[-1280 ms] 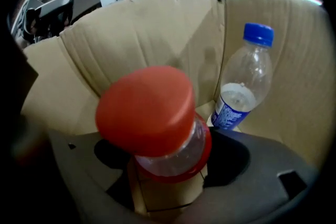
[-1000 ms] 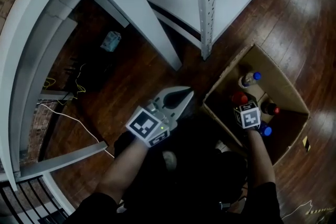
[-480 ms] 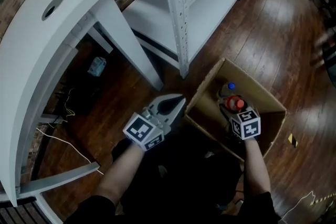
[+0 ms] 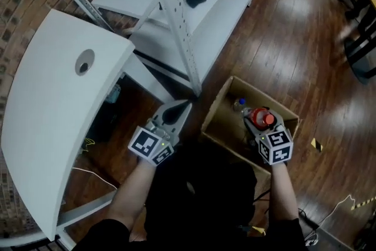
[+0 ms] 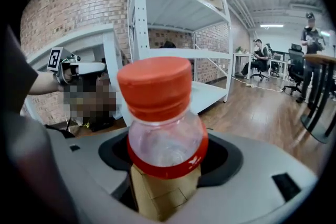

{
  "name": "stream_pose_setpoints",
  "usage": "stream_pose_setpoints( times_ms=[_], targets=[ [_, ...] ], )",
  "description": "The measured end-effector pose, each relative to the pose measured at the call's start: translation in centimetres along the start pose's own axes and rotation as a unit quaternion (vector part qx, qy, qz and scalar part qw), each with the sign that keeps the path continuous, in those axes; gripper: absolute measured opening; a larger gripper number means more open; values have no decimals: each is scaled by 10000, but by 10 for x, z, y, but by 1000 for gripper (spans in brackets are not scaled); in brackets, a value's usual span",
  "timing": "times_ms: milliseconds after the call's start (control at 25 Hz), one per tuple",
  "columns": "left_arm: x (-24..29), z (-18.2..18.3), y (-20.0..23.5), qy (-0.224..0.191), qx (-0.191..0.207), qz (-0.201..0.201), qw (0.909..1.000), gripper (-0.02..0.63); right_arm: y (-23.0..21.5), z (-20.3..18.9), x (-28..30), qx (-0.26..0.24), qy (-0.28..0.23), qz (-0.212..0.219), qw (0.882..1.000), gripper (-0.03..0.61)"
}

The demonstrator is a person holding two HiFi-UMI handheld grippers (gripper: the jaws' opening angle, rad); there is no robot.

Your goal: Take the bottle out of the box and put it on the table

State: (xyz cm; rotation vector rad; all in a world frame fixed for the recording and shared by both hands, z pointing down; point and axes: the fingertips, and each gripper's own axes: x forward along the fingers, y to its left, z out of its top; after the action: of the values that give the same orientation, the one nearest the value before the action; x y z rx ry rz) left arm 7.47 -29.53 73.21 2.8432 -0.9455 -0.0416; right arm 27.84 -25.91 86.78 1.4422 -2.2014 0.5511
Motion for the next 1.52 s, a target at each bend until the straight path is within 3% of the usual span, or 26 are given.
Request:
stream_pose_setpoints(
  times_ms=[400,760,1080,1360,1520],
  targets=[
    [-17,239,-55,61,-120,-87,9999,5,30,190,-191,87,-15,-195,9998,330],
    [-64,411,-82,-145,-207,41,9997,5,57,334,-340,-54,-250,-366,9990,330],
    [-124,480,-94,-636,21,606,9961,5,73,389,-396,-176,-863,-291,9957,330],
    [-188,510,-101,-1061,326,1460,9830,5,115,434,-396,-586,-1238,430,9896,329],
    [-234,515,-99,-1165,400,2086,9702,5,151,454,-377,-901,-1337,1035,9815,330]
  ],
)
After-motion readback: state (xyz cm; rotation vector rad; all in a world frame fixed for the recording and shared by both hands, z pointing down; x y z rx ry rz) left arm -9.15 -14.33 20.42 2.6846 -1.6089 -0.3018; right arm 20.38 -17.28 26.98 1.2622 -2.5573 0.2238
